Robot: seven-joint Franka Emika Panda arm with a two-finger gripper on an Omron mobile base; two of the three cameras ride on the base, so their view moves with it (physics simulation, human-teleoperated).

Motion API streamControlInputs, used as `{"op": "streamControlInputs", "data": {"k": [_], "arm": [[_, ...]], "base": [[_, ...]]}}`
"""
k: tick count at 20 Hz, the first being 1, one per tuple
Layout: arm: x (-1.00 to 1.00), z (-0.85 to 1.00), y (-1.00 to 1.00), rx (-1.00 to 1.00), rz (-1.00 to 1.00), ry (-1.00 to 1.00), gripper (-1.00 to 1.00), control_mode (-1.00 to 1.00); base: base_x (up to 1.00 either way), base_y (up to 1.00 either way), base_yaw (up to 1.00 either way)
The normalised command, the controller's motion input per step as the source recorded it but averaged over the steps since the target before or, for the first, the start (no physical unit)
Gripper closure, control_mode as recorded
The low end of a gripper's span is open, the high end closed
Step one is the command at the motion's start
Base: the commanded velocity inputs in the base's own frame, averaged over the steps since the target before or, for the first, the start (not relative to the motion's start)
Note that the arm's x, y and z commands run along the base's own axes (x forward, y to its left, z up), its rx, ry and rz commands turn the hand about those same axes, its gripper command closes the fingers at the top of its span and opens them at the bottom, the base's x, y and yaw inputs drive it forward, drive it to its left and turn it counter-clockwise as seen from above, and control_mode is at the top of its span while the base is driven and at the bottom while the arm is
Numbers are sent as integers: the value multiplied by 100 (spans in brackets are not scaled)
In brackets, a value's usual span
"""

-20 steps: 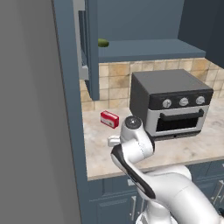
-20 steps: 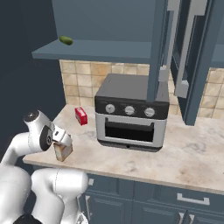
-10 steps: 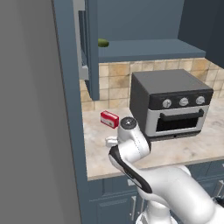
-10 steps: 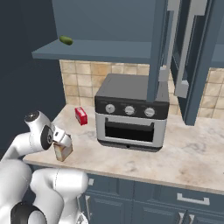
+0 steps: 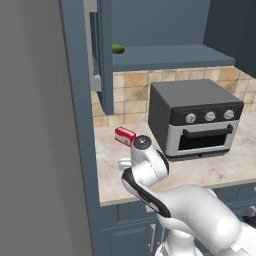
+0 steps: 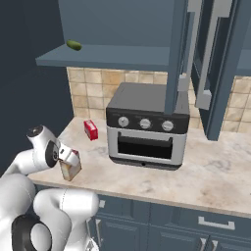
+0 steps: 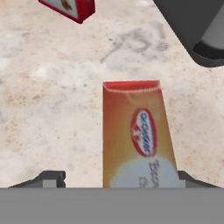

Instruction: Pick the boxed food and canned food from the counter and place them in the cabinets closest to them.

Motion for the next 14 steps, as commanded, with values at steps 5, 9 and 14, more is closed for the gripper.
{"op": "streamControlInputs", "data": {"k": [5,9,14], "arm": [[0,-2,0,0,0,0,100,-100],[0,0,0,0,0,0,100,-100],[0,6,0,0,0,0,100,-100]], "base": [[0,0,0],[0,0,0],[0,0,0]]}}
